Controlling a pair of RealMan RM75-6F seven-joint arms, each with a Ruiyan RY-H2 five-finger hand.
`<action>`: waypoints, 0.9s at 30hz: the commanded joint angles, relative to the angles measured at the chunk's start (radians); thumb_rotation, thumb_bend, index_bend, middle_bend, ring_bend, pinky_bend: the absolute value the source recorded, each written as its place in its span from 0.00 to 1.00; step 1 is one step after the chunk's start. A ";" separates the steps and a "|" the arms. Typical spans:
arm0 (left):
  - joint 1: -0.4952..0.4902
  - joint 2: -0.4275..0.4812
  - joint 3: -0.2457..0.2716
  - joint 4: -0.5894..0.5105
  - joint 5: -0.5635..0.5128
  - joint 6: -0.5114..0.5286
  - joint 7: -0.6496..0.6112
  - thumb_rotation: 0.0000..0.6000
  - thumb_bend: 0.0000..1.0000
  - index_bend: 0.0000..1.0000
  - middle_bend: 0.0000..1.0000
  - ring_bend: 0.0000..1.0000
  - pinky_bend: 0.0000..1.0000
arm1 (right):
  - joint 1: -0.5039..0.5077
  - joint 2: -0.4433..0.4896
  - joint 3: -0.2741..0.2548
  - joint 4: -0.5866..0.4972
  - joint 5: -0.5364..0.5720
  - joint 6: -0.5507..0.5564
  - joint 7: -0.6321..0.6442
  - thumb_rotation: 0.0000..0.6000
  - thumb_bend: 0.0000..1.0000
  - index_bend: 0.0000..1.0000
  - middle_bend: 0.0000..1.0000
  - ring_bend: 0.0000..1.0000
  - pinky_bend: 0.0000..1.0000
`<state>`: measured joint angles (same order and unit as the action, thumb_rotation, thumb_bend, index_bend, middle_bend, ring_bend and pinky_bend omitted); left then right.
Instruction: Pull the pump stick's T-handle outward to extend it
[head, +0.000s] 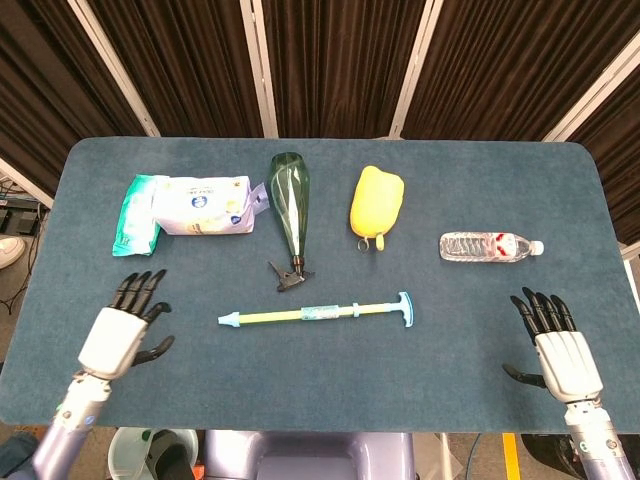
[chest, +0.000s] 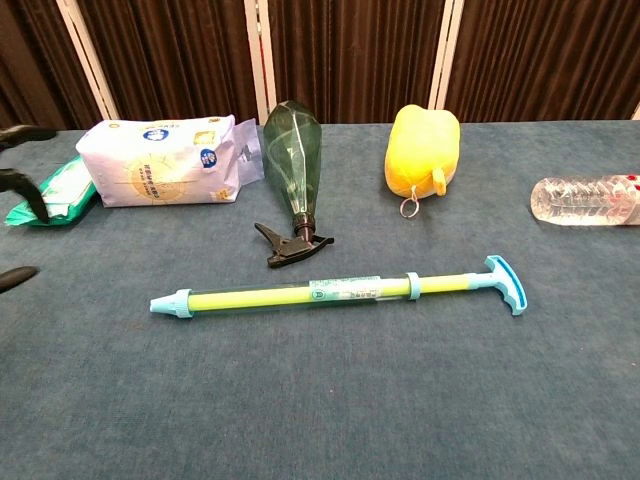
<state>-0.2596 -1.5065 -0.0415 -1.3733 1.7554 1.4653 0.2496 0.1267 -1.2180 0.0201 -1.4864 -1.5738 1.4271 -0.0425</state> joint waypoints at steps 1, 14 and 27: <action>-0.050 -0.089 -0.021 0.058 0.020 -0.033 0.050 1.00 0.25 0.39 0.01 0.03 0.09 | -0.002 0.008 -0.001 -0.003 -0.001 0.004 0.013 1.00 0.06 0.08 0.00 0.00 0.00; -0.186 -0.453 -0.070 0.459 0.014 -0.044 0.048 1.00 0.16 0.44 0.06 0.05 0.08 | -0.002 0.037 0.011 0.000 0.052 -0.027 0.079 1.00 0.07 0.06 0.00 0.00 0.00; -0.240 -0.605 -0.048 0.666 -0.019 -0.055 -0.014 1.00 0.15 0.49 0.08 0.07 0.08 | -0.002 0.054 0.009 -0.017 0.058 -0.034 0.084 1.00 0.07 0.01 0.00 0.00 0.00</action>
<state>-0.4910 -2.0983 -0.0930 -0.7292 1.7400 1.4034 0.2458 0.1249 -1.1648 0.0286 -1.5042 -1.5177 1.3943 0.0413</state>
